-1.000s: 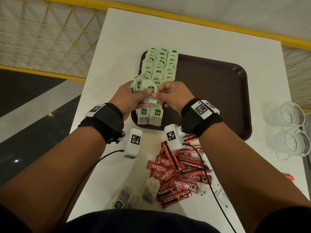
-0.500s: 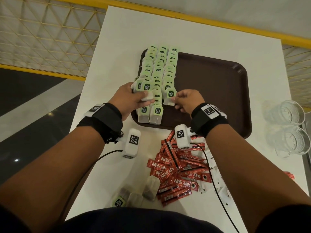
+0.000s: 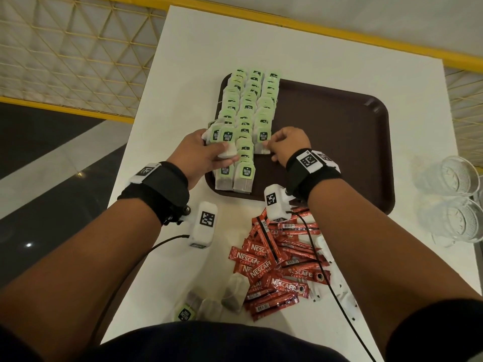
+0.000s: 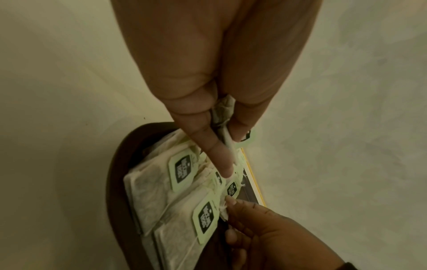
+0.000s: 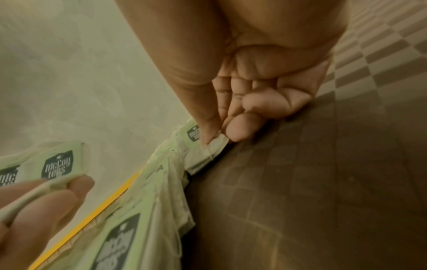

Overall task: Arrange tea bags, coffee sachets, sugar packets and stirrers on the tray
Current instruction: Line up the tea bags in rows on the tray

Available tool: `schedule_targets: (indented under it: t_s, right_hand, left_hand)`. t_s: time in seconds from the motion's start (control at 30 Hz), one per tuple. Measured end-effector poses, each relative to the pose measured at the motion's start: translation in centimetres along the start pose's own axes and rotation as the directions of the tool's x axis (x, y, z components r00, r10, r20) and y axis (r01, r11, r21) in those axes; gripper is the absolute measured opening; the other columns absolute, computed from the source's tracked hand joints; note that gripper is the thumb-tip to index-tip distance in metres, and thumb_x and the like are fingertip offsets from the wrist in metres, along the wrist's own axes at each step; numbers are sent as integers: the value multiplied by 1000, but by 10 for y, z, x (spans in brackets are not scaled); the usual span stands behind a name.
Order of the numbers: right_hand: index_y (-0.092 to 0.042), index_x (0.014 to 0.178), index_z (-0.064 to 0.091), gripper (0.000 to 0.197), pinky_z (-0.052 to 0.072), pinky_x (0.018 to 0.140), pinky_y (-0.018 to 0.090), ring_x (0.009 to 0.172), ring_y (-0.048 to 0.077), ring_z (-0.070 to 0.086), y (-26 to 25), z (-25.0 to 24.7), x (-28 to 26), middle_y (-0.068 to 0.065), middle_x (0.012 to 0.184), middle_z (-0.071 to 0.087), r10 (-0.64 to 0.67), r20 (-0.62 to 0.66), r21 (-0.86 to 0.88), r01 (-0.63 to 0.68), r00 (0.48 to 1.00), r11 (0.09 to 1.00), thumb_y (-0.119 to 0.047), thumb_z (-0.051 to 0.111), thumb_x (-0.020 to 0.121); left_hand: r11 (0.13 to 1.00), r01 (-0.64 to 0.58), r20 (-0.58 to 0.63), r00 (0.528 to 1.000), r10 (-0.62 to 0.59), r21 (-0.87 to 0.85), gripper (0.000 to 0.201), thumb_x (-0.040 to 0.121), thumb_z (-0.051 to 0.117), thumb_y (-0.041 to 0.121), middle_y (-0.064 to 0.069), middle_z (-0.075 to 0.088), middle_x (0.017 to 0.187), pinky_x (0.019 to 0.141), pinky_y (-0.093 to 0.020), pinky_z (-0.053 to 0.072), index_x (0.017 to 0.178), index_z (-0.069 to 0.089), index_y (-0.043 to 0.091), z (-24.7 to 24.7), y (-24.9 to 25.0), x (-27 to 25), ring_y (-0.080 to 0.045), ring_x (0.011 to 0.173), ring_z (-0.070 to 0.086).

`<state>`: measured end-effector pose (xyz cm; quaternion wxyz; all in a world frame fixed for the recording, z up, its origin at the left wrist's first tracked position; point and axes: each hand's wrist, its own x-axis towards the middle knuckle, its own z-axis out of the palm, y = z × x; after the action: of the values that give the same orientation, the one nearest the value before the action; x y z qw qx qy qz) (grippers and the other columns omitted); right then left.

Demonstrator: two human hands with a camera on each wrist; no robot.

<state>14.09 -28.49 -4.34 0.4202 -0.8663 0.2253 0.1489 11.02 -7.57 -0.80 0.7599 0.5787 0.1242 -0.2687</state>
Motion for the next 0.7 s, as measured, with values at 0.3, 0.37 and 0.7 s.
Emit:
schedule_targets:
  t_s: [0.3,0.37,0.7]
  right_hand:
    - [-20,84,58,25,58,77,45,81,23,67,0,-4,-8,3,88,67,-115,-100,-12,114,988,993,-41,71,83]
    - [-17,90,64,28,58,74,39,79,18,65,-7,-8,-16,3,89,68,-162,-28,45,163,986,986,-43,70,84]
    - [-4,96,62,14,52,56,20,65,13,64,-10,-7,-37,15,88,69,-134,219,319,59,967,946,-14,70,89]
  left_hand:
    - [993,84,46,996,-81,-78,36,101,38,5,-19,64,126,95,-38,54,137,43,6,1,3,5,-34,105,69]
    - [997,66,70,995,-64,-33,33,103,39,6,-17,65,125,95,-36,54,134,47,9,4,3,5,-32,106,69]
    - [996,57,141,988,-67,72,33,102,46,11,-16,68,122,95,-35,54,135,49,9,17,0,3,-31,109,68]
